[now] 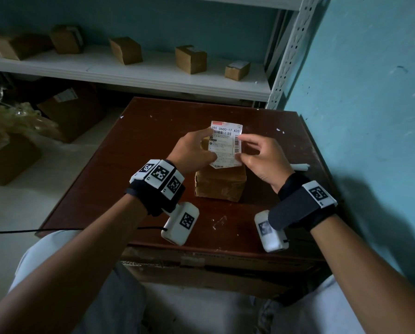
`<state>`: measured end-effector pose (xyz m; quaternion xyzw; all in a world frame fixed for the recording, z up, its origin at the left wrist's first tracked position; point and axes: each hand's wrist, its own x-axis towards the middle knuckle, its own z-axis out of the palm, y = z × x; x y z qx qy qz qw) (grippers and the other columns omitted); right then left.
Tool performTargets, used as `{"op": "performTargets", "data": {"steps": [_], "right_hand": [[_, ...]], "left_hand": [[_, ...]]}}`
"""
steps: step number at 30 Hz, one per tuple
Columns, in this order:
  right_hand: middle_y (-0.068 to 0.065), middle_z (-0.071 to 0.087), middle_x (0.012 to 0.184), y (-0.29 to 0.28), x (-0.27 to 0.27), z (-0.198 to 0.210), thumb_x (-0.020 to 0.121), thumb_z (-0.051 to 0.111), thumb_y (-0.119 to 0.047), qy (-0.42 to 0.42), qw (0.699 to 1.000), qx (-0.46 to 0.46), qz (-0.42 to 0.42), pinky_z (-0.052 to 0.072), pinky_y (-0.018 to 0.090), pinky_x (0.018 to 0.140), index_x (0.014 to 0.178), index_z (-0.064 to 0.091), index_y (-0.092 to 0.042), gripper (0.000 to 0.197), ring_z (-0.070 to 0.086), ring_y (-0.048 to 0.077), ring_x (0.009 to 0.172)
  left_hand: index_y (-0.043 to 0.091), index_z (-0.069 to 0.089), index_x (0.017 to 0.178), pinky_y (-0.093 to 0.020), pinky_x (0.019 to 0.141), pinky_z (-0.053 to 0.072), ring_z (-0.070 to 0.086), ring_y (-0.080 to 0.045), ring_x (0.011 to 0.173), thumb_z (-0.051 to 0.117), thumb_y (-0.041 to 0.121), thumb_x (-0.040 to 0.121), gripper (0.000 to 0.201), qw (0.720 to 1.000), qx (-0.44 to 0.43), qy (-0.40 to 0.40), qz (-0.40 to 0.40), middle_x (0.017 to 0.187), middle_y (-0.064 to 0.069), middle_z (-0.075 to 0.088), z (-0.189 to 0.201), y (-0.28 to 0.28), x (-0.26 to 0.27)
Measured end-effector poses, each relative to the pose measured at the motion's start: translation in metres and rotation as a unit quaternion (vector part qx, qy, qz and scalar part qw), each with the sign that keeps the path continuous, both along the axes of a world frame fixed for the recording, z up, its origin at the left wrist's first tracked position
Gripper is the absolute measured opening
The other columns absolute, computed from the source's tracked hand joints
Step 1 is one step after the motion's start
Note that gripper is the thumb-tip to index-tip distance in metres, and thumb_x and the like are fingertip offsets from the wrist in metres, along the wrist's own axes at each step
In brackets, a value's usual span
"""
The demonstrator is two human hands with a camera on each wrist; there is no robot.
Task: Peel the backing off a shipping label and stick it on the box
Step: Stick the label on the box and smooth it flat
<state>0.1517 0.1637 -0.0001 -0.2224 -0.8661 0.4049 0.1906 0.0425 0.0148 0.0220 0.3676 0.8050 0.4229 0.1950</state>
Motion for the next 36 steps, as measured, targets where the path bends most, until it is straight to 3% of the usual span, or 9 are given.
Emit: {"op": "performTargets", "data": {"steps": [3, 8, 15, 19, 23, 26, 30, 36], "right_hand": [[-0.001, 0.057, 0.138, -0.001, 0.000, 0.001, 0.084, 0.071, -0.014, -0.013, 0.999, 0.034, 0.001, 0.037, 0.026, 0.108, 0.133, 0.057, -0.015, 0.052, 0.049, 0.013, 0.130], [-0.001, 0.058, 0.136, -0.003, 0.002, 0.003, 0.084, 0.070, -0.013, -0.028, 0.997, 0.072, 0.003, 0.034, 0.017, 0.100, 0.131, 0.058, -0.014, 0.049, 0.050, 0.013, 0.129], [0.001, 0.058, 0.137, -0.004, 0.001, 0.004, 0.084, 0.070, -0.013, -0.038, 0.995, 0.094, 0.003, 0.033, 0.016, 0.100, 0.133, 0.057, -0.013, 0.051, 0.050, 0.014, 0.129], [0.001, 0.058, 0.136, -0.004, 0.001, 0.005, 0.084, 0.069, -0.012, -0.042, 0.995, 0.096, 0.004, 0.033, 0.016, 0.100, 0.132, 0.058, -0.013, 0.050, 0.050, 0.015, 0.129], [0.001, 0.056, 0.138, -0.005, 0.001, 0.005, 0.084, 0.069, -0.013, -0.056, 0.994, 0.098, 0.005, 0.031, 0.015, 0.100, 0.134, 0.057, -0.013, 0.051, 0.048, 0.014, 0.131], [0.001, 0.056, 0.139, -0.007, 0.002, 0.006, 0.085, 0.069, -0.012, -0.061, 0.993, 0.099, 0.007, 0.031, 0.014, 0.098, 0.134, 0.056, -0.013, 0.051, 0.047, 0.015, 0.132], [0.002, 0.055, 0.139, -0.008, 0.002, 0.008, 0.086, 0.068, -0.011, -0.071, 0.992, 0.100, 0.008, 0.032, 0.013, 0.096, 0.135, 0.055, -0.013, 0.050, 0.047, 0.016, 0.132], [0.002, 0.056, 0.139, -0.010, 0.002, 0.009, 0.085, 0.068, -0.012, -0.083, 0.992, 0.098, 0.004, 0.032, 0.012, 0.095, 0.135, 0.055, -0.013, 0.051, 0.048, 0.016, 0.131]], "left_hand": [[0.014, 0.037, 0.146, -0.004, 0.057, 0.046, 0.044, -0.001, 0.099, 0.058, 0.000, 0.089, 0.063, 1.000, -0.017, 0.025, -0.009, 0.145, -0.003, 0.047, 0.002, 0.000, 0.001], [0.013, 0.038, 0.146, -0.017, 0.068, 0.055, 0.059, -0.008, 0.090, 0.058, 0.002, 0.089, 0.061, 0.998, -0.042, 0.038, -0.016, 0.147, -0.004, 0.046, 0.002, 0.001, 0.000], [0.013, 0.035, 0.148, -0.012, 0.058, 0.052, 0.061, -0.011, 0.092, 0.060, 0.006, 0.087, 0.066, 0.997, -0.064, 0.044, -0.024, 0.149, -0.004, 0.043, -0.004, 0.006, -0.007], [0.013, 0.036, 0.148, -0.007, 0.047, 0.045, 0.060, -0.010, 0.084, 0.059, 0.007, 0.088, 0.065, 0.996, -0.073, 0.049, -0.027, 0.151, -0.004, 0.040, -0.006, 0.008, -0.010], [0.013, 0.034, 0.149, -0.009, 0.051, 0.047, 0.060, -0.009, 0.090, 0.060, 0.008, 0.088, 0.066, 0.995, -0.081, 0.049, -0.021, 0.155, -0.002, 0.035, -0.007, 0.008, -0.011], [0.012, 0.035, 0.148, -0.011, 0.056, 0.047, 0.060, -0.012, 0.096, 0.061, 0.009, 0.088, 0.066, 0.995, -0.082, 0.045, -0.023, 0.151, -0.004, 0.040, -0.008, 0.009, -0.012], [0.012, 0.040, 0.145, -0.007, 0.047, 0.045, 0.060, -0.009, 0.082, 0.061, 0.009, 0.088, 0.061, 0.996, -0.081, 0.034, -0.029, 0.133, -0.008, 0.057, -0.007, 0.008, -0.014], [0.011, 0.046, 0.139, -0.011, 0.052, 0.049, 0.062, -0.010, 0.083, 0.060, 0.008, 0.088, 0.053, 0.996, -0.083, 0.026, -0.034, 0.124, -0.008, 0.062, -0.007, 0.009, -0.013]]}}
